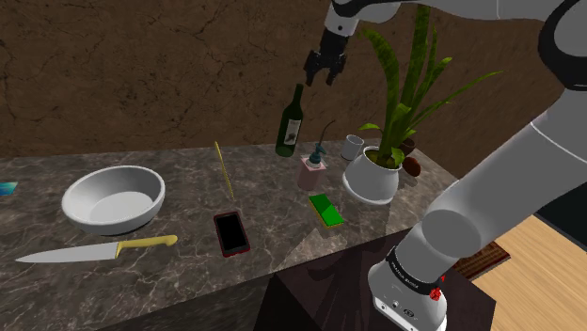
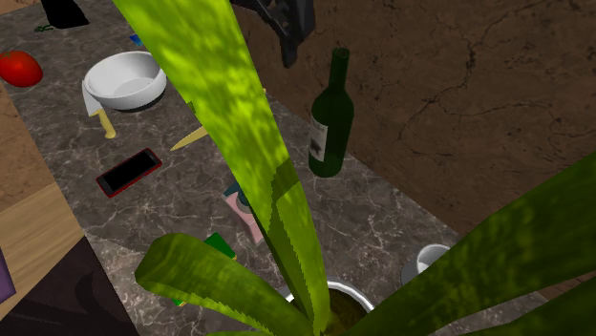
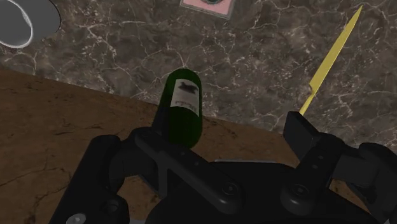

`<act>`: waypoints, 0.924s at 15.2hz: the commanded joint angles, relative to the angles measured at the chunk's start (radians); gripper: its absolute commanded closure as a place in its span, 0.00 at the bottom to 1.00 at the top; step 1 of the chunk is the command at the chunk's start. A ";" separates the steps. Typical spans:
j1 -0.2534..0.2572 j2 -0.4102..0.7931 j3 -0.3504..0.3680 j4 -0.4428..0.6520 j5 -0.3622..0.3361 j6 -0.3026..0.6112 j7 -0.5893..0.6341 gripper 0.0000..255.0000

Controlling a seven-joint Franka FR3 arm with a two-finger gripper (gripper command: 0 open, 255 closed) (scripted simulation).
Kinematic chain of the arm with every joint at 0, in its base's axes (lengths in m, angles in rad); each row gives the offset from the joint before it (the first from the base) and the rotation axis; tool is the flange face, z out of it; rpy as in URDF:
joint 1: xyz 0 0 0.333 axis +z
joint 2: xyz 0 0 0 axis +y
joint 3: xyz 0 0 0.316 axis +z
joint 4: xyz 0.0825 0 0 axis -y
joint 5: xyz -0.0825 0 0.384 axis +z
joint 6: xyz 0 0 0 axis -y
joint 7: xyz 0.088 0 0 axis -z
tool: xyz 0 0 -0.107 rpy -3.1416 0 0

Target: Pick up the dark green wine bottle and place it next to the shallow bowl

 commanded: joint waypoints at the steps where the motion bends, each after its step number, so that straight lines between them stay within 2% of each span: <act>1: -0.006 0.078 -0.010 0.060 0.011 0.016 -0.003 0.00; 10: -0.052 0.442 -0.043 0.429 0.079 0.000 -0.022 0.00; 11: -0.056 0.464 -0.044 0.455 0.084 -0.005 -0.023 0.00; 14: -0.056 0.473 -0.042 0.427 0.085 0.032 -0.024 0.00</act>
